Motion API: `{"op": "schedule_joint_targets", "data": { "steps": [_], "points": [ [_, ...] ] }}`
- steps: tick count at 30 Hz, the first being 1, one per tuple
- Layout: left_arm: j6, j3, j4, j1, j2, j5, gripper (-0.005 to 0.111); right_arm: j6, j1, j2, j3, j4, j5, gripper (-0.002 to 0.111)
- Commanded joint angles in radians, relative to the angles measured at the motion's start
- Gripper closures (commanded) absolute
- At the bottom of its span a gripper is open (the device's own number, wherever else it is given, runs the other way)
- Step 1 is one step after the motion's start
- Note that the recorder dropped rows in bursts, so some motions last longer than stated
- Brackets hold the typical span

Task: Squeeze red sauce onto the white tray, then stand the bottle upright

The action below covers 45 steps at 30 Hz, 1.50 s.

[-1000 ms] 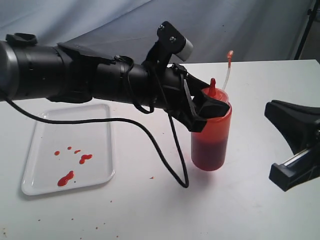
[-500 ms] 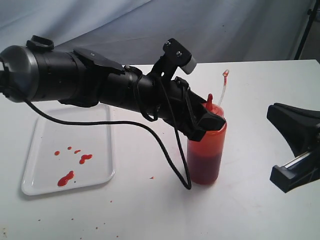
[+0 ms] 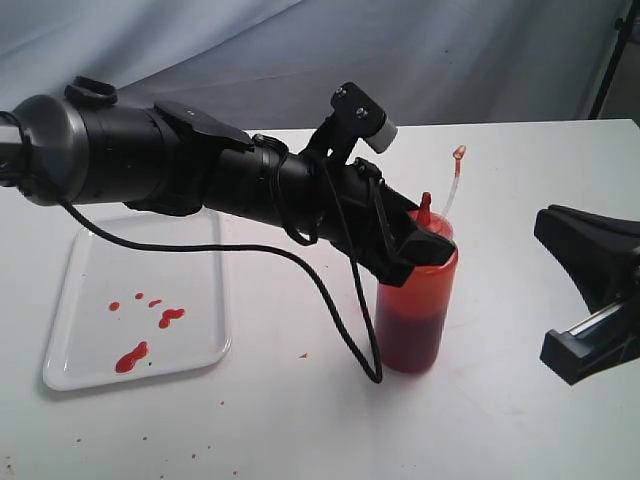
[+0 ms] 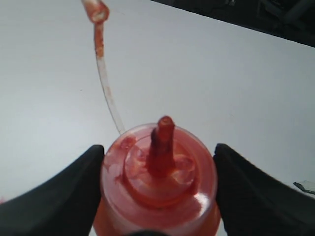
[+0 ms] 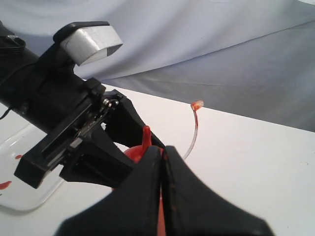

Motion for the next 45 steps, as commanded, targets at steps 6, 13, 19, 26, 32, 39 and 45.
{"op": "schedule_joint_targets", "data": {
  "steps": [6, 13, 19, 26, 32, 39, 45],
  "points": [
    [-0.069, -0.007, -0.006, -0.002, 0.002, 0.059, 0.022, -0.003, -0.006, 0.001, 0.005, 0.002, -0.012, 0.108],
    [-0.152, -0.007, 0.093, -0.002, -0.036, 0.06, 0.012, -0.003, -0.006, 0.001, 0.005, 0.002, -0.012, 0.108],
    [-0.453, -0.007, 0.339, 0.068, -0.293, 0.028, 0.012, -0.003, -0.006, 0.001, 0.005, 0.002, -0.014, 0.108],
    [-1.039, 0.015, 0.919, 0.194, -0.64, 0.042, 0.037, -0.003, -0.006, 0.001, 0.005, 0.002, -0.145, 0.108],
    [-1.202, 0.091, 1.059, 0.196, -0.85, 0.064, 0.053, -0.019, -0.006, 0.001, 0.005, 0.072, -0.212, 0.108],
    [-1.334, 0.219, 1.137, 0.196, -1.071, 0.064, 0.075, -0.078, -0.006, 0.001, 0.005, 0.294, -0.231, 0.108],
    [-1.321, 0.353, 1.14, 0.196, -1.199, -0.021, 0.107, -0.078, -0.006, 0.001, 0.005, 0.315, -0.231, 0.108]
  ]
}}
